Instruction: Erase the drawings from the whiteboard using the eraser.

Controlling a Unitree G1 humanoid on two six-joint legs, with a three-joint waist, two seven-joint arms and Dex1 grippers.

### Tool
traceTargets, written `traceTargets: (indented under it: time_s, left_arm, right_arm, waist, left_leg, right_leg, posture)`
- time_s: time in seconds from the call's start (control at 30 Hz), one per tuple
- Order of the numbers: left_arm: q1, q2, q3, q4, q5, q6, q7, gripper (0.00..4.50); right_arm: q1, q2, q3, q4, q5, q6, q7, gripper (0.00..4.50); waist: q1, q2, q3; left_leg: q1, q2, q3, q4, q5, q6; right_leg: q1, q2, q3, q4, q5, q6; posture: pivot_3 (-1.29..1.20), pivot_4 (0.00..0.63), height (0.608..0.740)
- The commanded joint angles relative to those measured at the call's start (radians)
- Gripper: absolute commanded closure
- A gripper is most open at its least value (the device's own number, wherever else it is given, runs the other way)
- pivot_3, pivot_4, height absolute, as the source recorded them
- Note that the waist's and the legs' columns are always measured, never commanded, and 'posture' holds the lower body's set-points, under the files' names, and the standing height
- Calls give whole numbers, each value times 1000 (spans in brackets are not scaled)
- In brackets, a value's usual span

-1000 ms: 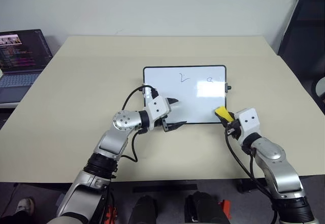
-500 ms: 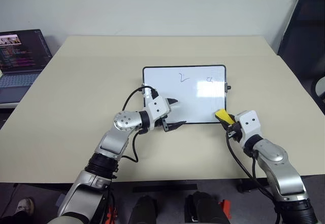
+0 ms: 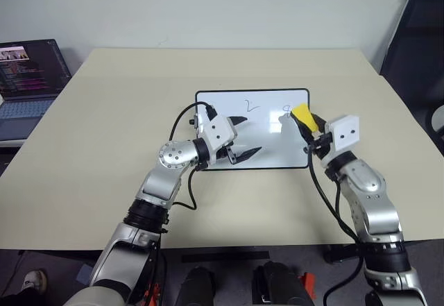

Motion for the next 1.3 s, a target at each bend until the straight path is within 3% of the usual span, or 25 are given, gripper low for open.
traceTargets:
  time_s: [0.03, 0.33, 0.53, 0.8, 1.13, 1.3]
  left_arm:
    - [-55, -15, 30, 28, 1, -48, 36, 0]
    - [-105, -25, 24, 100, 19, -87, 50, 0]
    - [-88, -17, 24, 77, 17, -79, 45, 0]
    - [-65, -13, 18, 40, 1, -53, 14, 0]
    - [-55, -22, 7, 35, 6, -42, -8, 0]
    - [-50, -19, 10, 32, 6, -39, -21, 0]
  right_arm:
    - [-59, 6, 11, 62, -26, -34, -14, 3377]
    - [-201, 71, 29, 243, -35, -63, -30, 3377]
    - [-238, 56, 46, 329, -77, -41, -43, 3377]
    - [-141, 8, 62, 262, -125, 94, -61, 3377]
    - [46, 60, 90, 62, -121, 221, -84, 3377]
    - [64, 67, 100, 28, -119, 254, -87, 3377]
  waist:
    - [0, 0, 0]
    - [0, 0, 0]
    - [0, 0, 0]
    - [5, 0, 0]
    - [1, -1, -1]
    - [-4, -1, -2]
  left_leg:
    - [0, 0, 0, 0, 0, 0]
    - [-1, 0, 0, 0, 0, 0]
    - [-2, 0, 1, 0, 0, 0]
    - [2, 0, 0, 0, 0, 0]
    - [5, 0, 0, 1, 1, 1]
    - [6, 0, 1, 1, 1, 1]
  right_leg:
    - [0, 0, 0, 0, 0, 0]
    - [-2, 0, 0, 0, 0, 0]
    - [-1, 0, 1, 0, 0, 0]
    - [2, 0, 0, 1, 0, 0]
    - [4, 0, 1, 2, 1, 0]
    - [4, 0, 2, 2, 1, 0]
  posture:
    - [0, 150, 740]
    - [0, 150, 740]
    - [0, 150, 740]
    - [0, 150, 740]
    - [0, 150, 740]
    - [0, 150, 740]
